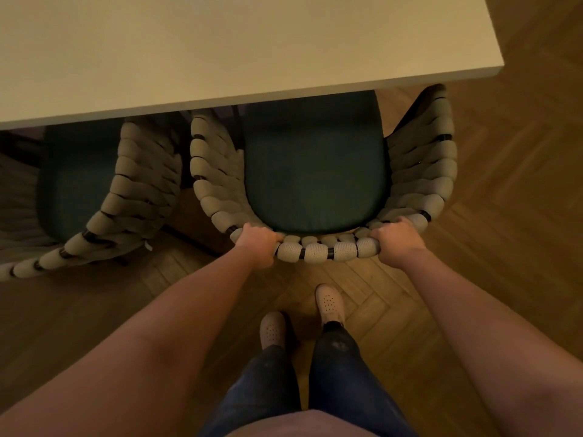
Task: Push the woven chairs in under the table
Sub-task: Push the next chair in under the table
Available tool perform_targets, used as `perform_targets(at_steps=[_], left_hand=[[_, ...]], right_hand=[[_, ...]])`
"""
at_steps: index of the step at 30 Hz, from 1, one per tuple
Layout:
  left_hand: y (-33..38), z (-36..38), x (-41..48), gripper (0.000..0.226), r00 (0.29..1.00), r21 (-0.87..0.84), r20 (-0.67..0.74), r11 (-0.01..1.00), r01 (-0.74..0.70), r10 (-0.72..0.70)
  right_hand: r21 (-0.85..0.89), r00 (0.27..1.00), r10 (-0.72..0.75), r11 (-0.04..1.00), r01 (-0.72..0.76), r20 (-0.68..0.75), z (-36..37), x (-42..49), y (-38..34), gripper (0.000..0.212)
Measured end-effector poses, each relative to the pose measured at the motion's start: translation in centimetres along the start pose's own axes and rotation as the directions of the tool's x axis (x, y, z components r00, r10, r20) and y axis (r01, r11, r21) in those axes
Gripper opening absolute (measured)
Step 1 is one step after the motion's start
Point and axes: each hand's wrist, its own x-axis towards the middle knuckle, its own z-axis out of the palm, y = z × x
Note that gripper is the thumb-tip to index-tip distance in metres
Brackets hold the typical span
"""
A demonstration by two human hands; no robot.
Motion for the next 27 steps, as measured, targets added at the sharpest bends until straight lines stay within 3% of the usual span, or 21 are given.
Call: perform_targets(at_steps=[12,23,27], left_hand=[[1.9,-2.8,3.0,0.049,1.0,-0.053,-0.029,0.999,-0.002,0.0],[1.3,-2.1,2.6,0.051,1.0,-0.111,-0.003,0.994,0.022,-0.022],[1.0,-1.5,2.3,0.05,1.0,-0.045,-0.002,0.999,0.024,-0.024]], right_hand=[[-0.015,0.999,-0.02,1.0,0.02,-0.028,-1.5,2.2,5.1,0.026],[-0.048,1.0,-0.018,0.999,0.017,-0.024,-0.9,2.2,3.4,0.023],[-0.039,1.0,0.004,0.999,-0.005,-0.028,-0.2,2.2,2.4,0.025]])
